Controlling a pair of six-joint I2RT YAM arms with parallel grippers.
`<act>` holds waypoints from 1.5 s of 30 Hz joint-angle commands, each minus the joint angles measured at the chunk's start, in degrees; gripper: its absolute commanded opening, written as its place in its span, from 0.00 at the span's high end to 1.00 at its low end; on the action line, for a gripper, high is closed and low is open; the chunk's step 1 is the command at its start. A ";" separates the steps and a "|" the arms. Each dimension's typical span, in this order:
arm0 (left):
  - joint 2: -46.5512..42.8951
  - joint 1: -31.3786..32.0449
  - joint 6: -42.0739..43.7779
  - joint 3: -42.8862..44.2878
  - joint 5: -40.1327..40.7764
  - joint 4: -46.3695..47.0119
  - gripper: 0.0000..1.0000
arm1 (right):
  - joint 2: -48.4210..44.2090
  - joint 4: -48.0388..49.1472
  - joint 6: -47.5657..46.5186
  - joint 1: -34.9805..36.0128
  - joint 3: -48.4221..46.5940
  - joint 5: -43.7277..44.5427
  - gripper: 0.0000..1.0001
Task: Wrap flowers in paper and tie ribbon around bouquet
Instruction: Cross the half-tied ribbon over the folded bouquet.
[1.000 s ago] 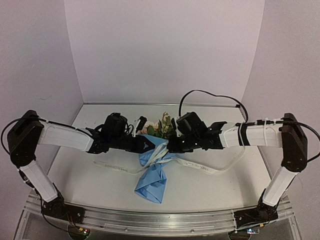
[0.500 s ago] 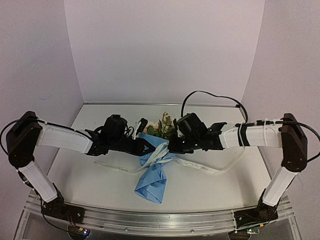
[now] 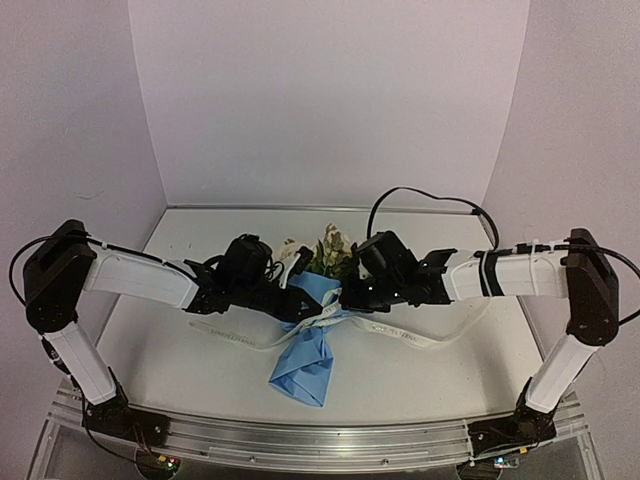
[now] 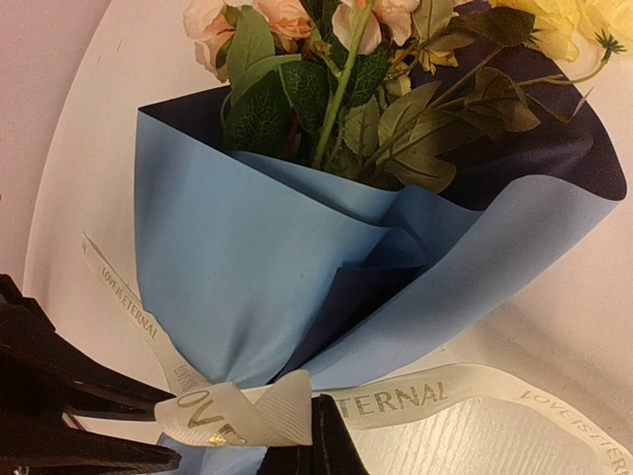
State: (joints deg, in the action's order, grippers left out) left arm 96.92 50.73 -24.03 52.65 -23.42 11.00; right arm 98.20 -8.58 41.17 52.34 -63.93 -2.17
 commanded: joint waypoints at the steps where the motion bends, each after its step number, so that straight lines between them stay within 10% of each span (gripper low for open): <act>1: 0.91 0.87 2.51 2.94 2.84 -2.23 0.81 | -3.31 1.69 1.33 0.46 0.72 0.57 1.00; 45: 1.12 2.74 10.76 7.52 6.09 -10.65 0.65 | -5.34 1.11 2.42 1.49 0.61 -0.16 1.00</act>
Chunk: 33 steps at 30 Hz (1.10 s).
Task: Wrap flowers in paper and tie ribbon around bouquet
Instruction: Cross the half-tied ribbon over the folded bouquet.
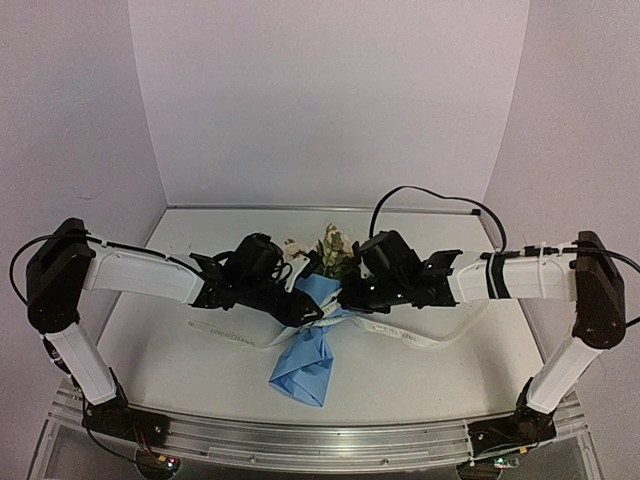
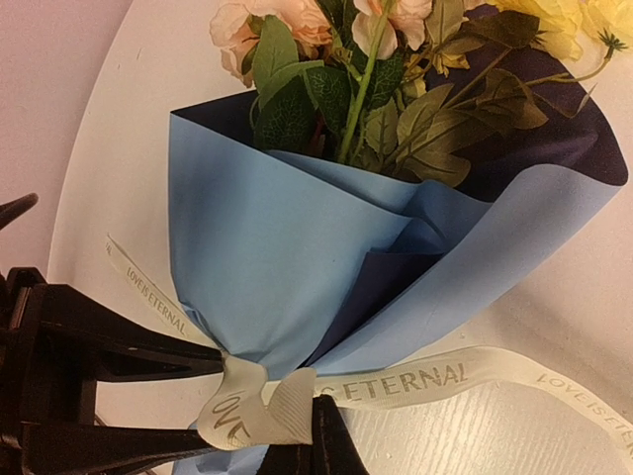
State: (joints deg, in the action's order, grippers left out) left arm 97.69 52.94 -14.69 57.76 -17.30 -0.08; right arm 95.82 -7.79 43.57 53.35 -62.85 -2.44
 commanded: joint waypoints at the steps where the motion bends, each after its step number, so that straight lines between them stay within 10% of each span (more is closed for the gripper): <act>1: 0.38 0.67 1.43 2.43 0.35 0.43 0.65 | -3.02 0.32 -0.03 0.55 -0.56 0.06 1.00; 15: 2.14 1.60 1.96 4.28 4.55 -0.91 0.72 | -3.35 0.32 0.16 1.30 -0.91 -0.51 1.00; 28: 2.42 2.05 2.86 4.42 6.27 -0.19 1.00 | -4.82 0.19 0.63 1.85 1.78 0.08 1.00; 33: 2.02 2.70 4.95 3.95 5.45 -0.19 1.00 | -8.24 -0.95 1.94 1.75 5.16 2.34 0.64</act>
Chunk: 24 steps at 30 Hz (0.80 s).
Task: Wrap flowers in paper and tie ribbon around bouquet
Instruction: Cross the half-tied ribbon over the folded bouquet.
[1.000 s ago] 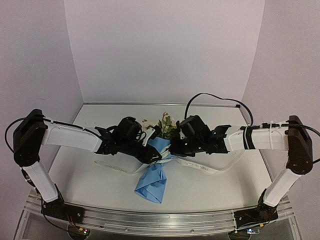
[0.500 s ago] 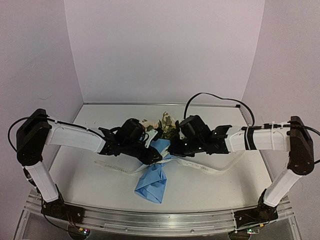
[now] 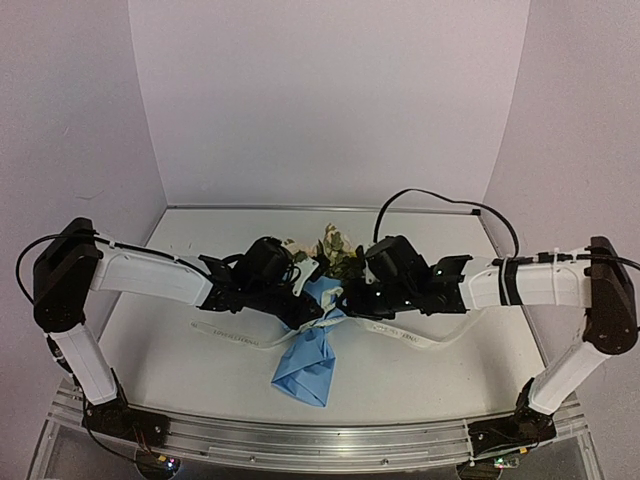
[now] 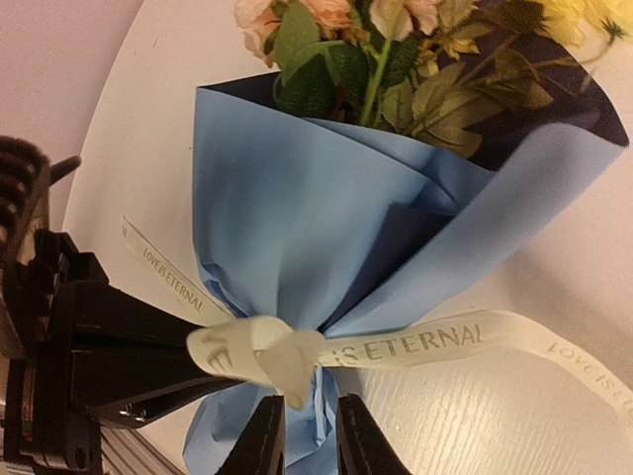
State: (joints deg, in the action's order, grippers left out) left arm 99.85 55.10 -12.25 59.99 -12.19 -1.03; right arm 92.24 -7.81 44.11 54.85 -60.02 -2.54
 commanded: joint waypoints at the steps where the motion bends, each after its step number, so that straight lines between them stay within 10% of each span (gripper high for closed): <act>1: -0.27 0.63 2.91 1.62 0.18 0.77 1.00 | -5.79 -1.66 1.84 0.21 3.29 3.09 0.54; 5: -0.42 0.83 4.54 1.83 -0.34 0.70 1.00 | -10.82 -7.40 4.40 -0.38 6.94 9.10 0.37; 24: -1.56 1.23 9.05 2.30 -1.62 -0.46 1.00 | -23.15 -24.15 19.55 -22.96 24.80 17.80 0.32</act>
State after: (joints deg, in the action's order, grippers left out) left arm 99.84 55.99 -4.65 59.99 -13.06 -1.08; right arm 68.45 -32.16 63.19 36.68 -34.45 15.44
